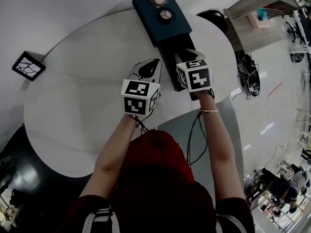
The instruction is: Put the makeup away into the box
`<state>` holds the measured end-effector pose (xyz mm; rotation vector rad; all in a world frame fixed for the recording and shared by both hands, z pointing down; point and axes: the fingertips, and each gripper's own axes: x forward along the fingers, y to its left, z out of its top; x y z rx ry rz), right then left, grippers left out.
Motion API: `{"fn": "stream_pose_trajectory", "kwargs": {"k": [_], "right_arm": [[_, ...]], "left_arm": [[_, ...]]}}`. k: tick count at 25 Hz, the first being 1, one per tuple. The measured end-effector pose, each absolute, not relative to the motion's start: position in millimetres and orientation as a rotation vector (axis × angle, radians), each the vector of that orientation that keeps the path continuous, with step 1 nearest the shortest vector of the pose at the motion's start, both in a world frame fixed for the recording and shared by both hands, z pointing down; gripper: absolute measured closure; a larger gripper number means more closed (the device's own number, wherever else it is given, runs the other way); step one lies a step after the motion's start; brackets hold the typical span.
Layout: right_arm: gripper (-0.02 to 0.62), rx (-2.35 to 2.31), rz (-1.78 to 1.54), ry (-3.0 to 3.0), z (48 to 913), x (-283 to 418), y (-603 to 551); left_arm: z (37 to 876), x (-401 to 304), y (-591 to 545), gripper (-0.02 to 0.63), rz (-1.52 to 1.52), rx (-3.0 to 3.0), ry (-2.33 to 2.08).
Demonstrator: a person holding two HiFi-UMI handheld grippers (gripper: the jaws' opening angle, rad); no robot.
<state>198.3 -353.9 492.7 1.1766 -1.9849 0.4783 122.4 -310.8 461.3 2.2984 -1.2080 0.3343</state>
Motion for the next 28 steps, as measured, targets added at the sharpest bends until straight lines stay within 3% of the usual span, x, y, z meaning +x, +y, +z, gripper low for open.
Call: {"fn": "stream_pose_trajectory", "kwargs": {"k": [28], "right_arm": [[0.560,1.456,0.629,-2.289,410.8,223.8,-274.9]], "left_arm": [[419.6,132.8,-278.7,0.583,0.347,2.399,-1.263]]}}
